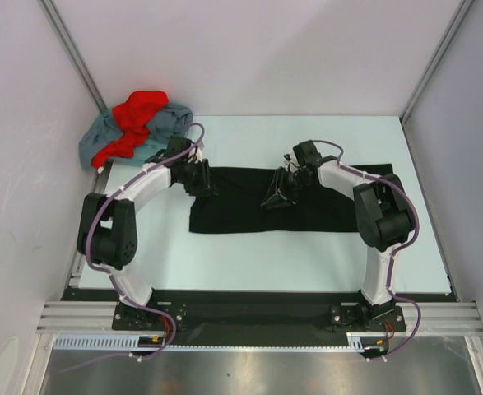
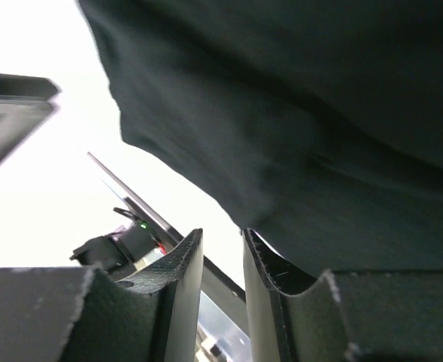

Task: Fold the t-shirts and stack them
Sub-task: Fold the tshirt

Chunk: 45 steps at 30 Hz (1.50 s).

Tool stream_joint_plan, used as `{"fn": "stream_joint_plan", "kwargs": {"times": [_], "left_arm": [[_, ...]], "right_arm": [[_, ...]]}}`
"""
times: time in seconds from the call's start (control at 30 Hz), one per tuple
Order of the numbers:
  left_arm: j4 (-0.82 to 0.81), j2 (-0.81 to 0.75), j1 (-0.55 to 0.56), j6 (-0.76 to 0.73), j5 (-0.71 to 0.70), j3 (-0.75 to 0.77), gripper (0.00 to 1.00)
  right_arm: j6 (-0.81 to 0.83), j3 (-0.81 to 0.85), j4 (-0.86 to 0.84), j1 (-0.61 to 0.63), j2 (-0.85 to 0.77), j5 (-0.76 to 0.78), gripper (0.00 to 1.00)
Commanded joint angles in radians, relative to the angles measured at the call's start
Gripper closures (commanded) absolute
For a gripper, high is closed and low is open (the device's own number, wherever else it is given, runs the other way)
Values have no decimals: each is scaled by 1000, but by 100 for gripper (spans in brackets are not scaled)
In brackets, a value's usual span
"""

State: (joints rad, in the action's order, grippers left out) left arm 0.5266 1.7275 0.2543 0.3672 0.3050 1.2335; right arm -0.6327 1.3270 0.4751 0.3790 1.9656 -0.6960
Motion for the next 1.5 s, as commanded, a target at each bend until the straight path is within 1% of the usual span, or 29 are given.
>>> {"fn": "stream_joint_plan", "kwargs": {"times": [0.0,0.03,0.1,0.23,0.3,0.43,0.53,0.6,0.67,0.7,0.73,0.8,0.83,0.87,0.93,0.97,1.03,1.07,1.13,1.17,1.2,1.23,1.27,1.3,1.33,1.37,1.4,1.43,1.47], "left_arm": [[-129,67,29,84,144,21,61],[-148,84,31,110,176,23,62],[-190,125,36,134,175,24,62],[-197,197,34,141,129,52,62],[-191,249,31,121,102,72,62],[-169,323,17,82,60,104,61],[-122,345,5,32,17,132,61],[-116,325,-6,7,-7,109,61],[-114,278,-13,-7,-23,84,61],[-100,256,-18,-14,-32,80,60],[-88,233,-20,-19,-49,80,59],[-57,147,-20,-22,-55,78,54],[-54,114,-20,-16,-56,73,52],[-50,74,-20,-11,-58,57,51],[-33,-32,-18,25,-79,17,46],[-30,-64,-18,39,-87,-5,46],[-22,-169,-20,113,-107,-57,44],[-27,-201,-18,142,-115,-122,43],[-46,-306,-20,251,-132,-204,43],[-66,-347,-18,295,-153,-292,39],[-86,-379,-20,388,-153,-343,39],[-108,-440,-20,436,-152,-439,37],[-159,-466,-21,484,-146,-488,38],[-193,-491,-21,571,-120,-534,38],[-220,-538,-20,611,-116,-613,38],[-256,-557,-20,648,-119,-646,38],[-269,-577,-20,697,-139,-672,38],[-281,-588,-20,707,-153,-705,38],[-304,-597,-20,711,-167,-715,39]], "right_arm": [[-33,70,-42,29,19,-22,68],[-57,81,-64,35,32,-34,69],[-94,90,-131,41,81,-74,70],[-197,86,-266,46,160,-111,72],[-214,55,-311,40,197,-123,73],[-193,5,-360,-12,237,-123,74],[-136,-17,-328,-69,237,-138,73],[-79,-40,-299,-103,220,-160,70],[-12,-46,-198,-126,181,-160,66],[57,-49,-160,-147,162,-151,66],[97,-58,-74,-156,135,-142,65],[199,-60,11,-184,35,-91,61],[229,-60,86,-190,0,-71,60],[252,-54,120,-196,-69,-50,55],[306,-49,193,-204,-123,10,50],[318,-45,209,-207,-149,24,44],[329,-46,229,-203,-192,39,40],[329,-48,227,-201,-203,39,38],[323,-48,209,-189,-223,42,35],[318,-45,195,-183,-223,59,32],[311,-22,183,-175,-218,72,31],[301,-3,153,-164,-199,79,29],[294,23,129,-154,-183,113,28],[289,73,100,-143,-166,130,27],[291,108,45,-134,-116,138,26],[306,142,16,-105,-87,151,25],[317,228,-6,-95,-56,165,25],[329,283,-12,-83,29,177,24],[338,341,0,-77,71,196,23]]}}
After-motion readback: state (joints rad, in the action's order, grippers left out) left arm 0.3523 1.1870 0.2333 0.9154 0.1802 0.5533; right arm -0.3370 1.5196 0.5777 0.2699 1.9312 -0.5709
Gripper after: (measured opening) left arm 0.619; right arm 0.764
